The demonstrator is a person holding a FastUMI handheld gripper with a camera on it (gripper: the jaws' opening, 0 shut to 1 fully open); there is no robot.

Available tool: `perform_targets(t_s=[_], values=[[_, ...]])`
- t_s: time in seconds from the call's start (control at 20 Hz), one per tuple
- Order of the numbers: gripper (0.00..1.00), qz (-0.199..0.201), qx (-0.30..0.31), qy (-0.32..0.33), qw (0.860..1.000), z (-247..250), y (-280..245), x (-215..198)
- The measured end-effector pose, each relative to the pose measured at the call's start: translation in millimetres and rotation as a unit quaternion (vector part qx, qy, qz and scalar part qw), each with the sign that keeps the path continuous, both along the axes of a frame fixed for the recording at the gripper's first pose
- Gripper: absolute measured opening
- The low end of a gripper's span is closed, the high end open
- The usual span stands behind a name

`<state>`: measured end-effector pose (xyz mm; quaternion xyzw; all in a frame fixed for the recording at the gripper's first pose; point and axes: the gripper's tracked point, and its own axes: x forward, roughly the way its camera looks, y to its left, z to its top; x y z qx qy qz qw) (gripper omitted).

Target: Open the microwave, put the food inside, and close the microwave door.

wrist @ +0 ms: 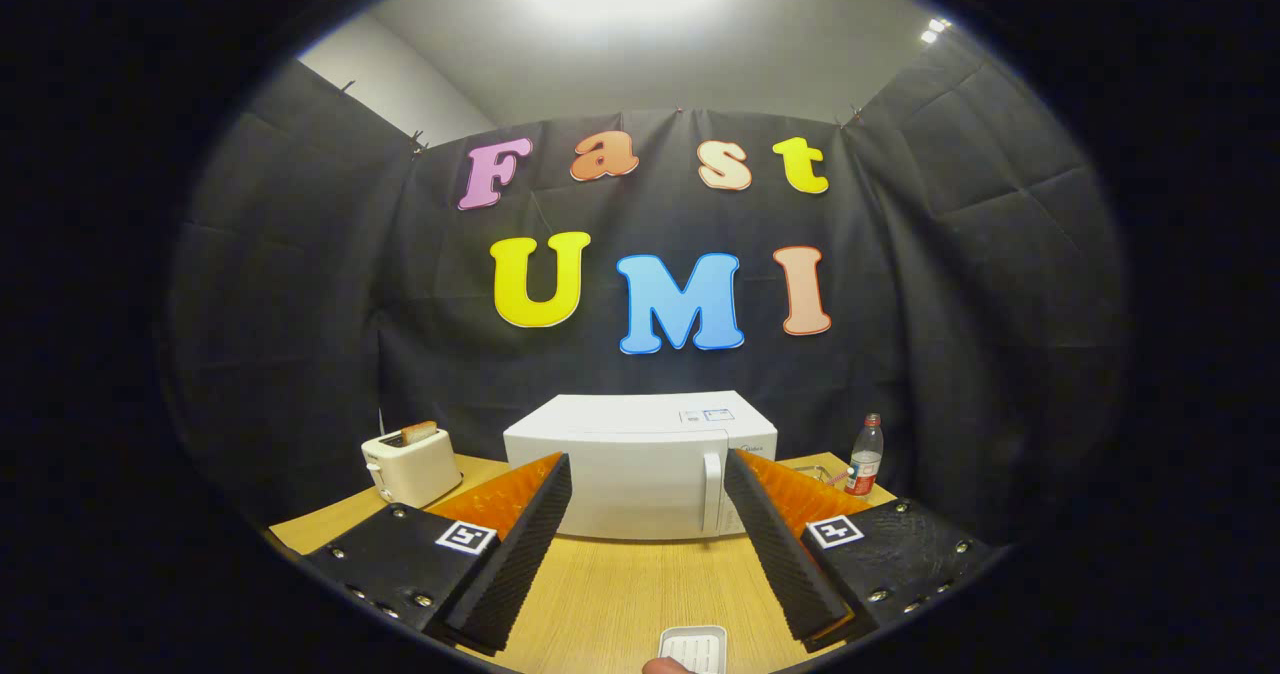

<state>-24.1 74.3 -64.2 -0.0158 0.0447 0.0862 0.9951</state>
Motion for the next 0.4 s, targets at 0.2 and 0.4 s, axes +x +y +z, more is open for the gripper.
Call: perform_targets(t_s=[0.2, 0.4], values=[[0.97, 0.004, 0.001, -0.002, 1.000, 2.6, 0.5, -1.7], [0.97, 0.010, 0.010, -0.006, 1.000, 9.3, -0.8, -6.2]])
